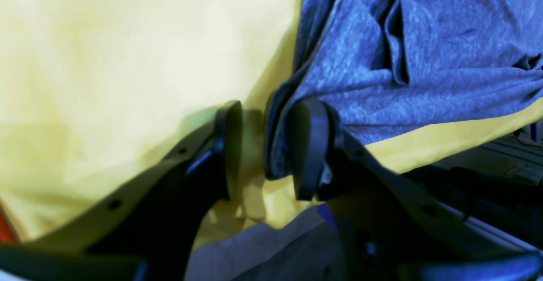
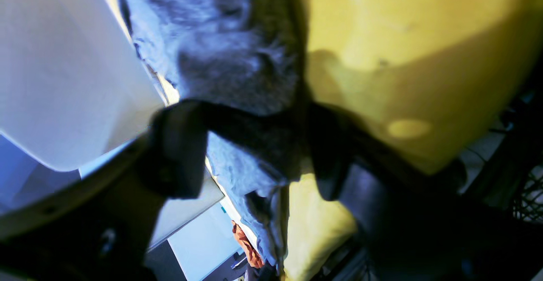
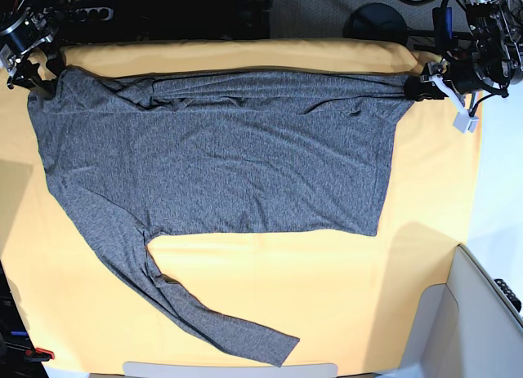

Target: Fold the T-shirt properly

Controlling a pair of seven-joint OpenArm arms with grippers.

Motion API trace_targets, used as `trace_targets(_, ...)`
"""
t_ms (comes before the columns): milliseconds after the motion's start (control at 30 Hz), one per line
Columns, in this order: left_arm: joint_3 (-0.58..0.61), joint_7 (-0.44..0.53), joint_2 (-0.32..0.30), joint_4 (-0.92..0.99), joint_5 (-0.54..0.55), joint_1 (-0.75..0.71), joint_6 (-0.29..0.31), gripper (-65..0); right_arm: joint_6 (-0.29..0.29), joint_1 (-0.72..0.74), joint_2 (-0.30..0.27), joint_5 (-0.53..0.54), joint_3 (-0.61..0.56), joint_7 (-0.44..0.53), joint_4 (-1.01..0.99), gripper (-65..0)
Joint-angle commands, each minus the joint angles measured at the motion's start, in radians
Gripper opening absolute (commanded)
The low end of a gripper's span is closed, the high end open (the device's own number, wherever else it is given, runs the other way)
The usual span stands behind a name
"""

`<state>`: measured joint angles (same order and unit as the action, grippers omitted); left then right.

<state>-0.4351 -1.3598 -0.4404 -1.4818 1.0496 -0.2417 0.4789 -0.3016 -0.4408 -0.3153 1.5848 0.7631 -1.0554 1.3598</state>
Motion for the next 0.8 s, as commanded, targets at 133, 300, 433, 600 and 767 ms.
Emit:
trace_targets(133,-0.006,-0.008,-0.018,-0.007,-0.032,-0.003,-0.004,-43.6,-0.193,-0.106,0.035,-0.101,-0.027,0.011,0.020,-16.8)
trace_targets(300,-0.006,-0.008,-0.015,-0.007,-0.032,-0.003,-0.004,-43.6,-0.193,-0.161,0.035,-0.101,-0.020,0.011,0.163,-16.8)
trace_targets(433,-0.006,-0.008,-0.013,-0.007,-0.032,-0.003,-0.004,-43.6,-0.193,-0.200,0.037,-0.101,-0.020,0.013,0.359,-16.8)
trace_targets(600,-0.006,-0.008,-0.011,-0.007,-0.032,-0.003,-0.004,-43.6,-0.193,-0.203,0.043,-0.101,-0.029,0.011,0.528,-16.8)
trace_targets(767,-0.006,-0.008,-0.010,-0.007,-0.033,-0.003,-0.004,-43.6,-0.193,-0.201,0.048,-0.143,-0.029,0.011,0.614,-16.9)
